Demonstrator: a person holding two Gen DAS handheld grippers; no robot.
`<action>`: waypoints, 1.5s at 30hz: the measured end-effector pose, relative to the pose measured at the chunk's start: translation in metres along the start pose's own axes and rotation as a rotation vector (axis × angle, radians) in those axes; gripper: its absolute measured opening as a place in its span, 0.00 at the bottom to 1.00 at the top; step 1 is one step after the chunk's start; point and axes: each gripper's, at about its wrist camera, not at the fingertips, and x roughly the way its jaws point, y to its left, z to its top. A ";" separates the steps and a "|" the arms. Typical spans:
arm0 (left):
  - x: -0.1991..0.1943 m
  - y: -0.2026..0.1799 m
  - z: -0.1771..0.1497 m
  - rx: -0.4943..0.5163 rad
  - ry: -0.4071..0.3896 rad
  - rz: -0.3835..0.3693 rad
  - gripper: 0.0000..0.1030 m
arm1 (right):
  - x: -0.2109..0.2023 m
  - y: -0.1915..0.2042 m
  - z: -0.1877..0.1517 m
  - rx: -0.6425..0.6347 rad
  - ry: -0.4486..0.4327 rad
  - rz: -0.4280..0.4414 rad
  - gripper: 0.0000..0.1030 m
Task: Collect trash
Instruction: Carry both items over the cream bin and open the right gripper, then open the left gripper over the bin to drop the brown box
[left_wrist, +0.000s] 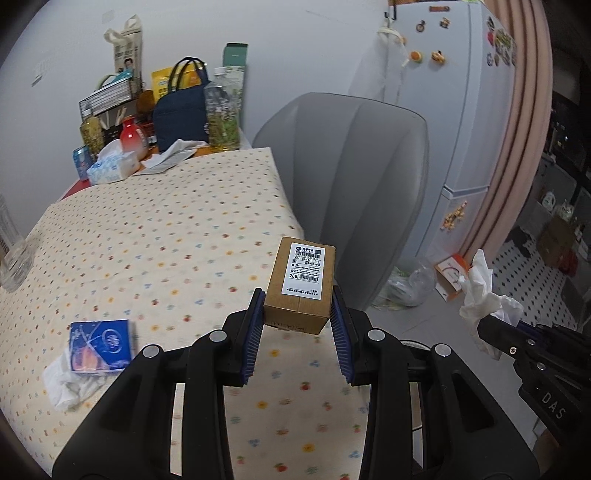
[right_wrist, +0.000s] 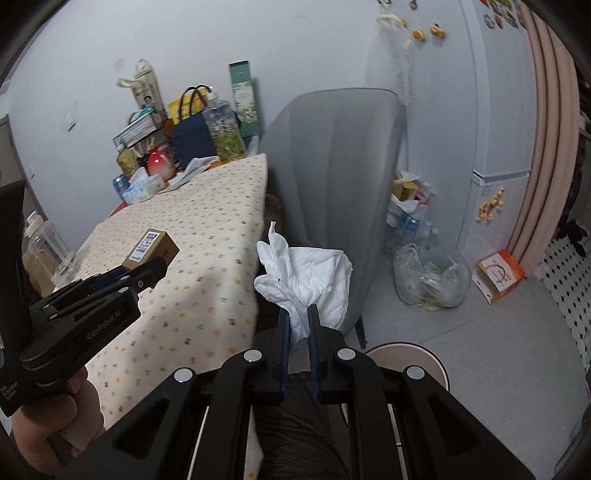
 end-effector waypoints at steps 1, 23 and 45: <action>0.003 -0.006 0.000 0.010 0.005 -0.006 0.34 | 0.000 -0.006 -0.002 0.008 0.002 -0.004 0.10; 0.052 -0.084 -0.005 0.132 0.097 -0.061 0.34 | 0.042 -0.106 -0.030 0.184 0.091 -0.125 0.32; 0.070 -0.150 -0.011 0.217 0.136 -0.158 0.34 | 0.000 -0.157 -0.038 0.244 0.036 -0.225 0.81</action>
